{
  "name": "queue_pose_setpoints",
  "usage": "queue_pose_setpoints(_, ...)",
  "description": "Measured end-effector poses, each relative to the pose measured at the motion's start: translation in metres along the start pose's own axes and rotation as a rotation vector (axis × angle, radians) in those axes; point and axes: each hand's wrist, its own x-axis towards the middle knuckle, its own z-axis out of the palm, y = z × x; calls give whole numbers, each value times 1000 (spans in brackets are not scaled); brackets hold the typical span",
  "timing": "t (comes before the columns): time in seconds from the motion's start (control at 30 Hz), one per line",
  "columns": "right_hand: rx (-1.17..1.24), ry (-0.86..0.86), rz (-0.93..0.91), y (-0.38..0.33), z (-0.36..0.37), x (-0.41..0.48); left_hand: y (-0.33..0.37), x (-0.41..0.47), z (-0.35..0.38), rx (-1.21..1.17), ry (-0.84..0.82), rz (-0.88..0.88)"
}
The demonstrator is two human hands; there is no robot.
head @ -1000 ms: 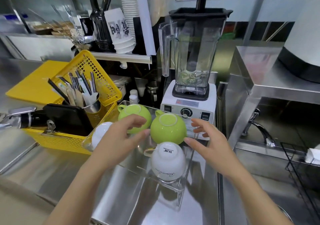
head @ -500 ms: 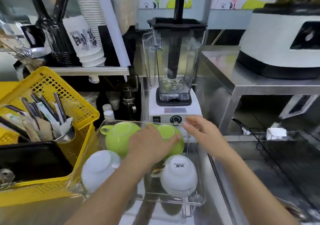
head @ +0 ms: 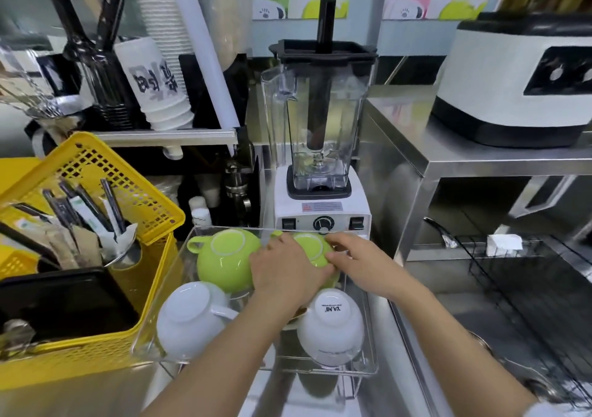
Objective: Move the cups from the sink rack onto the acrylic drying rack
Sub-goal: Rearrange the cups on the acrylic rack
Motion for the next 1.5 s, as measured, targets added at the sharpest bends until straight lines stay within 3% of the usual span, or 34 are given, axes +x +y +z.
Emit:
queue_pose_setpoints(0.37,126,-62,12,4,-8,7,-5,-8,4,-195,16,6)
queue_pose_setpoints(0.6,228,-144,160,-19,-11,18,-19,-16,3,-356,63,70)
queue_pose_setpoints(0.83,432,-68,272,-27,-12,20,-21,-20,-4,-423,105,138)
queue_pose_setpoints(1.03,490,69,205,-20,-9,15,-15,-19,-5,-425,112,222)
queue_pose_setpoints(1.23,627,199,182,-26,-2,2,-3,-12,-5,-423,209,178)
queue_pose_setpoints(1.4,611,278,164,-19,-25,-5,-27,8,-29,-594,22,439)
queue_pose_setpoints(1.5,653,309,93,-17,-44,-6,-44,19,-46,-443,-150,637)
